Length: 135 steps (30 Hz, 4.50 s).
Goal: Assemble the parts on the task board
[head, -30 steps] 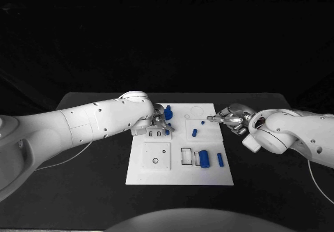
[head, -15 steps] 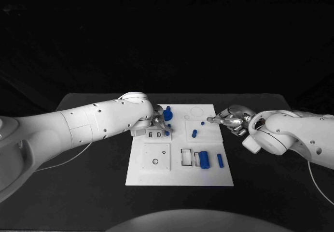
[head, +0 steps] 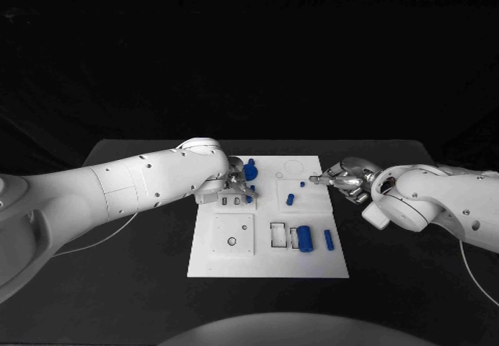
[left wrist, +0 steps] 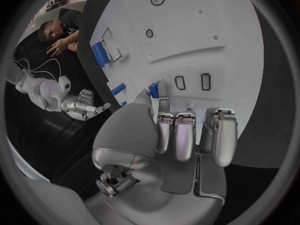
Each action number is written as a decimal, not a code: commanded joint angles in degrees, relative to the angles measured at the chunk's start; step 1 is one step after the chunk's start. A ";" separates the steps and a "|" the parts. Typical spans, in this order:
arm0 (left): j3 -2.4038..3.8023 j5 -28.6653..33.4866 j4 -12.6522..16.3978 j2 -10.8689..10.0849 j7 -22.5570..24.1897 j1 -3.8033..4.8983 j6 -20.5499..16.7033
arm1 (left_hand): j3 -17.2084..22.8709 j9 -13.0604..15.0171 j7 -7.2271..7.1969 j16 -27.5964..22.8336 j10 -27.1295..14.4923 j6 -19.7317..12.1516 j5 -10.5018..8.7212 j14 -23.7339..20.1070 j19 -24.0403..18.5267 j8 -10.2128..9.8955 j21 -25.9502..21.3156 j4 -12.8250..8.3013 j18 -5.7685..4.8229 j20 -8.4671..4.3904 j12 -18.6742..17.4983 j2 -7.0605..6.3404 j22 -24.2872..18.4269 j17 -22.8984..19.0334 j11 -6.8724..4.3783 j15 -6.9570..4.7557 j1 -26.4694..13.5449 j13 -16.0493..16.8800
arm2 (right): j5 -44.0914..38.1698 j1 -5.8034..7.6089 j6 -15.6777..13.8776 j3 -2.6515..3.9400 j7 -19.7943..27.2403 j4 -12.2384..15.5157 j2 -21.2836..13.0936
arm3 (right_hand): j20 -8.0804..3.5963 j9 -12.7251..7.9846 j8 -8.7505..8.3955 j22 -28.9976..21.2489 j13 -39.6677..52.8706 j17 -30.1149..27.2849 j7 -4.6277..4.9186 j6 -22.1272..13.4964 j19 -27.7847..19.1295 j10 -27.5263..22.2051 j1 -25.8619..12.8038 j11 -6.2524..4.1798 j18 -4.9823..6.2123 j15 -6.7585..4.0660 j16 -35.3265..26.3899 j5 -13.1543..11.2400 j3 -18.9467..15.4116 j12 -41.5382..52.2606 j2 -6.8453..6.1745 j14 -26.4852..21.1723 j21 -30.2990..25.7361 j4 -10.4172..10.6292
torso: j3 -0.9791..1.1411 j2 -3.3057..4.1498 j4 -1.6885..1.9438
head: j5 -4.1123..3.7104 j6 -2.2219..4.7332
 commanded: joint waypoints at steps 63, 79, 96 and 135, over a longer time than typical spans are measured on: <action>0.13 1.67 6.58 -6.54 0.30 1.63 -1.21 | 7.57 2.71 -0.47 0.15 5.86 1.58 4.55 6.06 6.02 -2.03 0.14 -0.53 -0.43 -0.07 0.13 -2.77 15.09 15.08 -0.97 0.04 9.66 14.95 | -0.16 -0.43 0.64 -0.08 -0.64 -0.80 -0.22 | 0.68 0.12 0.31 15.08 15.08 15.07 0.39 -0.46 6.00 5.99 0.18 0.50 -0.38 0.56 0.23 0.35 -0.07 0.16 0.68 5.88 0.26 0.21 | 0.01 -0.05 0.03 | 0.15 -0.19; 0.08 1.71 8.24 -9.00 -1.76 2.00 -0.30 | 7.78 2.86 -0.46 0.15 5.86 1.95 4.54 6.06 6.02 -2.01 0.14 -0.23 -0.43 0.02 0.13 -2.97 15.09 15.08 -0.98 0.00 9.66 14.95 | -0.16 -0.67 0.47 -0.10 -0.61 -0.92 -0.30 | 0.68 0.12 0.31 15.08 15.08 15.07 0.39 -0.46 6.00 5.99 0.18 0.50 -0.38 0.56 0.23 0.35 -0.07 0.16 0.68 5.88 0.26 0.21 | -0.02 0.05 0.08 | 0.30 -0.48; -0.01 0.95 7.92 -8.32 -3.02 1.92 -1.41 | 8.14 2.96 -0.54 0.15 5.86 2.14 4.60 6.06 6.02 -2.06 0.14 -0.23 -0.43 0.07 0.13 -2.91 15.09 15.08 -1.03 -0.04 9.90 14.95 | -0.16 -0.72 0.51 -0.10 -0.54 -0.90 -0.31 | 0.68 0.12 0.31 15.08 15.08 15.07 0.39 -0.46 6.00 5.99 0.18 0.50 -0.38 0.56 0.23 0.35 -0.07 0.16 0.68 5.88 0.26 0.21 | 0.00 0.03 -0.01 | 0.36 -0.63; -0.06 0.21 5.28 -5.96 -1.68 1.00 -0.08 | 8.54 3.02 -0.51 0.15 5.86 2.04 4.62 6.06 6.02 -2.26 0.14 -0.22 -0.43 0.11 0.13 -2.95 15.09 15.08 -1.03 -0.05 10.14 14.95 | -0.16 -0.78 0.63 -0.10 -0.55 -0.62 -0.44 | 0.77 0.15 0.36 15.08 15.08 15.07 0.52 -0.53 6.00 5.99 0.25 0.61 -0.38 0.66 0.23 0.38 -0.13 0.16 0.74 5.88 0.26 0.24 | -0.04 0.04 -0.03 | 0.19 -1.09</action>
